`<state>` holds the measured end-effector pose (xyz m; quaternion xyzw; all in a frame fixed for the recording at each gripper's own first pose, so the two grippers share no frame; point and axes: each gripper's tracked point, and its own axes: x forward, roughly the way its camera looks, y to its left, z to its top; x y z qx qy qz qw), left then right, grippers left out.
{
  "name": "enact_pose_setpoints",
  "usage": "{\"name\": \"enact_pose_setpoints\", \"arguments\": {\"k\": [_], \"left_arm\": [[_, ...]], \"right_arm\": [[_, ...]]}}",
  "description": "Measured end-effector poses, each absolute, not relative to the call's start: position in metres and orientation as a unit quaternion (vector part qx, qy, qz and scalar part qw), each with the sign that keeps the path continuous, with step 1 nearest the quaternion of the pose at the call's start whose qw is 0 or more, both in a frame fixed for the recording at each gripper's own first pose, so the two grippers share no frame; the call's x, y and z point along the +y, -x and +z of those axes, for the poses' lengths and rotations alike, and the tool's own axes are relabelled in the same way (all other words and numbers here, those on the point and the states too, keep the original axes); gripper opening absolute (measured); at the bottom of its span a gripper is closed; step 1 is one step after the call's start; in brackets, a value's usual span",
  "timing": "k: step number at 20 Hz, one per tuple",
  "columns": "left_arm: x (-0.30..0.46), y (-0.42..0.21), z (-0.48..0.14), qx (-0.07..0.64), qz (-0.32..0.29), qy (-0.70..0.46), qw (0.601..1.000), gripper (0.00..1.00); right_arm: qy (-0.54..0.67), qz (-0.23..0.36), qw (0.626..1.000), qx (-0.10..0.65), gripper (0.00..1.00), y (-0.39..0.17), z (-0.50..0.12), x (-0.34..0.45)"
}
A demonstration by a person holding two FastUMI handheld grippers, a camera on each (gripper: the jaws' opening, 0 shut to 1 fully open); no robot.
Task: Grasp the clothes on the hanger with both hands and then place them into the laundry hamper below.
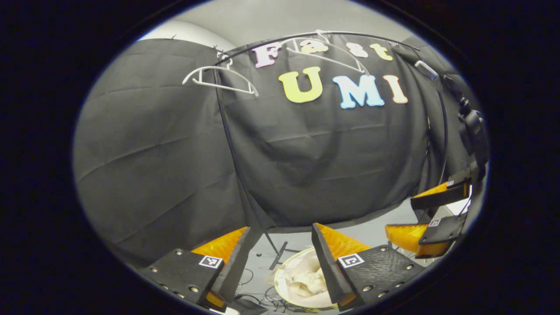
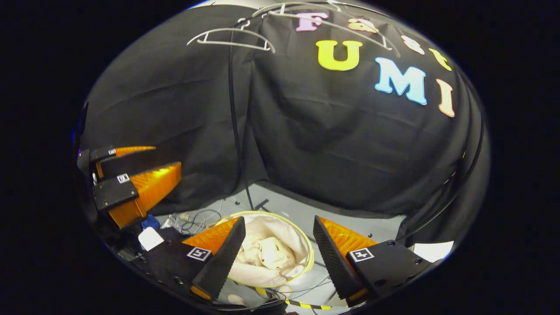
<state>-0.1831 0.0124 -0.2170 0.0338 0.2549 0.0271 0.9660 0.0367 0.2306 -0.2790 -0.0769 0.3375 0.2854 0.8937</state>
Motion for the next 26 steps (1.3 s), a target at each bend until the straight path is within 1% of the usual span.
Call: {"name": "enact_pose_setpoints", "arguments": {"k": [6, 9, 12, 15, 20, 25, 26], "left_arm": [[0.002, 0.148, -0.136, 0.193, 0.007, -0.013, 0.981, 0.81], [-0.003, 0.135, -0.086, 0.145, -0.003, -0.008, 0.989, 0.81], [-0.004, 0.134, -0.048, 0.110, -0.010, -0.003, 0.994, 0.81], [-0.002, 0.136, -0.019, 0.084, -0.012, -0.004, 0.996, 0.79], [-0.007, 0.144, 0.010, 0.054, -0.024, 0.000, 0.998, 0.81], [-0.003, 0.160, 0.028, 0.034, -0.029, 0.001, 0.999, 0.80], [-0.002, 0.165, 0.030, 0.031, -0.029, 0.003, 0.999, 0.80]], "right_arm": [[0.022, 0.235, 0.940, 0.247, 0.97, -0.073, -0.190, 0.201], [0.000, 0.201, 0.959, 0.200, 0.98, -0.083, -0.146, 0.181], [-0.015, 0.167, 0.973, 0.157, 0.97, -0.084, -0.108, 0.162], [-0.019, 0.149, 0.982, 0.117, 0.97, -0.073, -0.074, 0.149], [-0.010, 0.120, 0.990, 0.076, 0.96, -0.059, -0.040, 0.118], [-0.006, 0.090, 0.995, 0.050, 0.98, -0.044, -0.027, 0.089], [-0.005, 0.086, 0.995, 0.046, 0.96, -0.040, -0.025, 0.084]]}}
